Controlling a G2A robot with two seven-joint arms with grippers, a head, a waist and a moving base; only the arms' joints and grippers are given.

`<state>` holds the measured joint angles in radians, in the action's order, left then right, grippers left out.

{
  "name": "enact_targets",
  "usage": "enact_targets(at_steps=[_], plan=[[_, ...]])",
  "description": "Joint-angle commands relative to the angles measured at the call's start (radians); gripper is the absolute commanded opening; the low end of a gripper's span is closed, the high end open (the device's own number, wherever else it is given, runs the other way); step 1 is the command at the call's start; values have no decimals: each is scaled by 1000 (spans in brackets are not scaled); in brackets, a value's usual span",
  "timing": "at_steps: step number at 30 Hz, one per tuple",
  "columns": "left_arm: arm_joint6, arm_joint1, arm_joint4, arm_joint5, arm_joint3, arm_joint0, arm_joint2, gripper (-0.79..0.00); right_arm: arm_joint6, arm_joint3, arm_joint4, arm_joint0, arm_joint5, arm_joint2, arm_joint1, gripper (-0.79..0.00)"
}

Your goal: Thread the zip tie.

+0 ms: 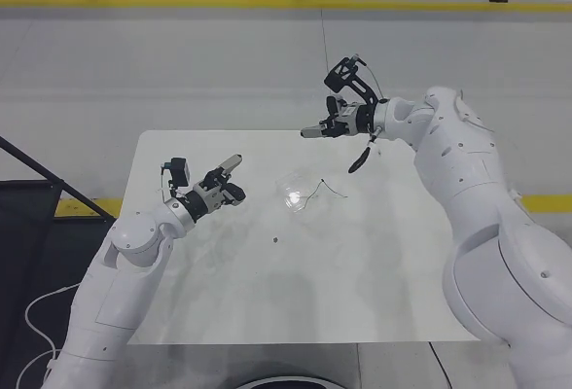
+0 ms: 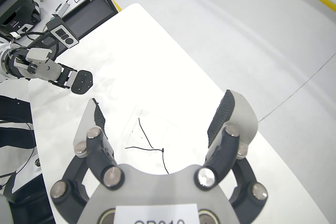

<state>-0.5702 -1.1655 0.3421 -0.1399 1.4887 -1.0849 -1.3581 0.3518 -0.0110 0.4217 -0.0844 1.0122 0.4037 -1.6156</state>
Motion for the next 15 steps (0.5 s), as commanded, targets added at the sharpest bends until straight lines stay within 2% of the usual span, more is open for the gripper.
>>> enact_targets(at_steps=[1, 4, 9, 15], plan=[[0, 0, 0, 0, 0, 0, 0, 0, 0, 0, 0, 0, 0, 0, 0, 0], [25, -1, -5, 17, 20, -9, 2, 0, -8, -11, -1, 5, -3, 1, 1, 0], [72, 0, -16, 41, 62, -28, -17, 0, -94, -54, 23, -14, 0, 1, 21, 0], [93, -1, -17, 40, 66, -26, -26, 0, -150, -135, 43, -11, 0, 8, 64, 0]])
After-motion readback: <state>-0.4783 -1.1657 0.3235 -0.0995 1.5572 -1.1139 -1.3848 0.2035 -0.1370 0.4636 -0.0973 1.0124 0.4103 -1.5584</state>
